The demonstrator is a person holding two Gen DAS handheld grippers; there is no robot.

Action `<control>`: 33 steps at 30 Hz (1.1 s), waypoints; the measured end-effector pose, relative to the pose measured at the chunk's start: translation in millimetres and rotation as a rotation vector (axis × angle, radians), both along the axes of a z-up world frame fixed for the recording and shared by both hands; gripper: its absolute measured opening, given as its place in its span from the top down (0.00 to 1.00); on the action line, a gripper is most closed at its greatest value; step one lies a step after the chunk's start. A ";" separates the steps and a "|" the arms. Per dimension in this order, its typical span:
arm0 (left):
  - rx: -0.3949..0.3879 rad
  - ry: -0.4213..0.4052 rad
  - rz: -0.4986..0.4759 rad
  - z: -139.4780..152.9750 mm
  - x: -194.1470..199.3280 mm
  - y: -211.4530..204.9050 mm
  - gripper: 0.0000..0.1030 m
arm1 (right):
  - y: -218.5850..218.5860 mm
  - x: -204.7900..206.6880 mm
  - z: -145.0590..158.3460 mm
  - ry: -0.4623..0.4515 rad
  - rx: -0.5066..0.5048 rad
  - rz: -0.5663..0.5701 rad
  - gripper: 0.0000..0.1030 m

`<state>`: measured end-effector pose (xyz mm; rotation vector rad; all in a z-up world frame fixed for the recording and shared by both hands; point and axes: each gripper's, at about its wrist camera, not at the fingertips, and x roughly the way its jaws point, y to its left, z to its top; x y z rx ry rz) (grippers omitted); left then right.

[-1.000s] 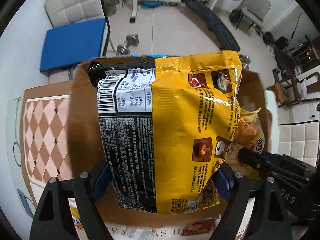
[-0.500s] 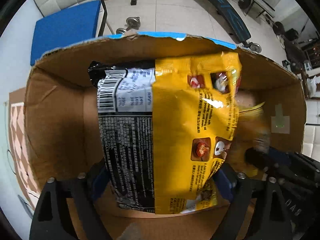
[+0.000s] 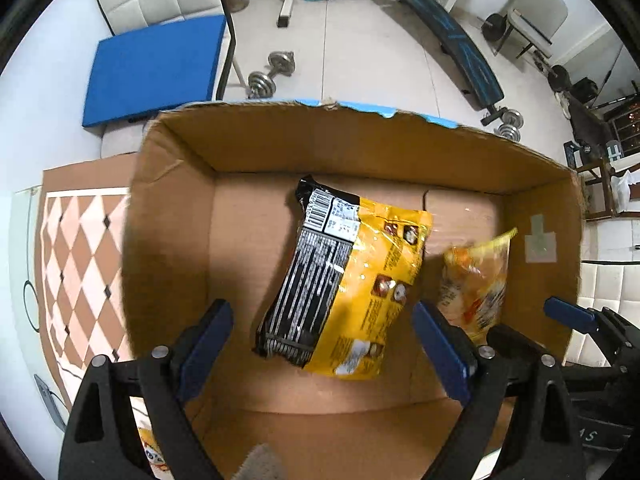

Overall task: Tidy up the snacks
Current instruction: 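Open both tools to drop the bags into the box, then grasp the white packet with left tool while right tool grasps the red-white strip packet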

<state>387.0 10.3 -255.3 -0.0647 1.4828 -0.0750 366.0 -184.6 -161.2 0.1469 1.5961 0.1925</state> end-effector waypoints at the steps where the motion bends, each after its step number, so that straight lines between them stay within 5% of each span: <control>1: -0.001 -0.014 0.003 5.1 -4.6 0.7 0.11 | -1.3 -5.3 4.3 -0.016 -0.003 -0.001 0.11; 17: 0.055 -0.302 -0.005 101.5 -113.6 -15.7 0.11 | -11.9 -119.1 97.4 -0.277 -0.035 0.005 0.11; 26: 0.031 -0.407 -0.026 136.7 -172.9 -19.7 0.11 | -21.4 -182.4 140.9 -0.329 -0.018 -0.056 0.10; 33: 0.039 -0.370 -0.039 124.3 -217.1 -9.1 0.11 | -27.5 -237.3 125.8 -0.257 0.010 -0.115 0.10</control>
